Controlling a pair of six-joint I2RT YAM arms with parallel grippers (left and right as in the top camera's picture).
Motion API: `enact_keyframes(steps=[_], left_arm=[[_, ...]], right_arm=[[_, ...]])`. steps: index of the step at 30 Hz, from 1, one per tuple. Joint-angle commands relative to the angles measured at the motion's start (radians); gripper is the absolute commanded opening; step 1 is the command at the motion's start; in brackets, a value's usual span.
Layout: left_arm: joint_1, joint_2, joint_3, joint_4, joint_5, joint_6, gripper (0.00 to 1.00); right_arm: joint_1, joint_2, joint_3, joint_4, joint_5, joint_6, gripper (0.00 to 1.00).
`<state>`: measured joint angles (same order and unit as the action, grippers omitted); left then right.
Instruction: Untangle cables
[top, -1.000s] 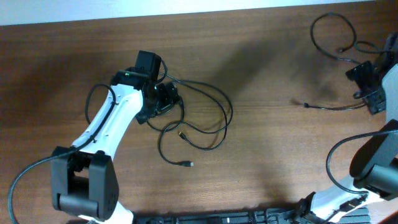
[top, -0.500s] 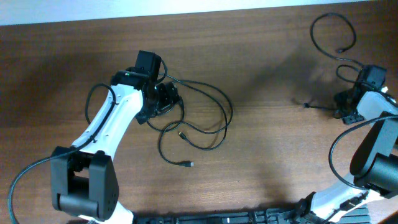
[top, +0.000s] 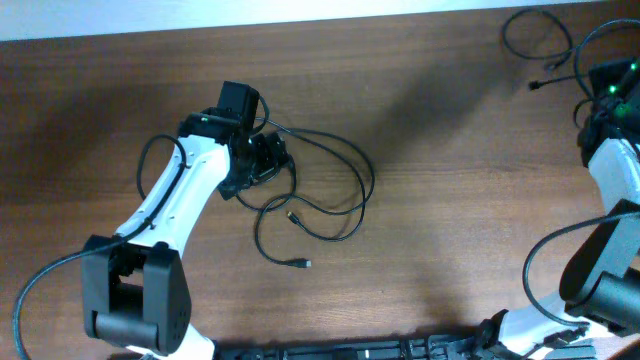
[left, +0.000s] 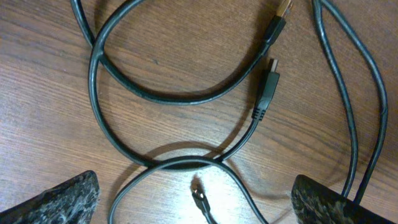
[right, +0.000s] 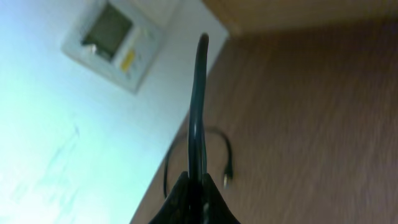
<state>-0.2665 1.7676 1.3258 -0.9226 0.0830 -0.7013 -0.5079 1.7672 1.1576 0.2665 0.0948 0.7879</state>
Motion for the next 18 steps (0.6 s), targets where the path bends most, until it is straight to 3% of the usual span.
enact_keyframes(steps=[1,2,4,8,9,10,12,13,15,18], left_arm=[[-0.002,0.007,-0.002,0.002,0.007,-0.010,0.99],[-0.002,0.007,-0.002,0.002,0.007,-0.010,0.99],[-0.002,0.007,-0.002,0.002,0.007,-0.010,0.99],[-0.002,0.007,-0.002,0.002,0.007,-0.010,0.99],[-0.002,0.007,-0.002,0.002,0.007,-0.010,0.99],[-0.002,0.007,-0.002,0.002,0.007,-0.010,0.99],[-0.002,0.007,-0.002,0.002,0.007,-0.010,0.99],[-0.002,0.007,-0.002,0.002,0.007,-0.010,0.99],[-0.002,0.007,-0.002,0.002,0.007,-0.010,0.99],[-0.002,0.007,-0.002,0.002,0.007,-0.010,0.99]], right_arm=[[-0.004,-0.024,0.008,0.106,0.188,-0.345,0.04],[-0.004,-0.060,0.010,0.103,0.209,-0.544,0.04],[-0.005,-0.155,0.011,-0.023,0.210,-0.744,0.04],[-0.005,-0.362,0.011,-0.246,0.206,-0.759,0.04],[-0.005,-0.401,0.011,-0.253,0.247,-0.789,0.04],[-0.005,-0.404,0.011,-0.250,0.417,-0.820,0.04],[-0.019,-0.373,0.011,-0.248,0.524,-0.833,0.04],[-0.039,-0.333,0.011,-0.238,0.382,-0.838,0.04],[-0.047,-0.193,0.011,-0.129,0.088,-1.061,0.04],[-0.042,0.062,0.011,0.042,0.108,-1.447,0.04]])
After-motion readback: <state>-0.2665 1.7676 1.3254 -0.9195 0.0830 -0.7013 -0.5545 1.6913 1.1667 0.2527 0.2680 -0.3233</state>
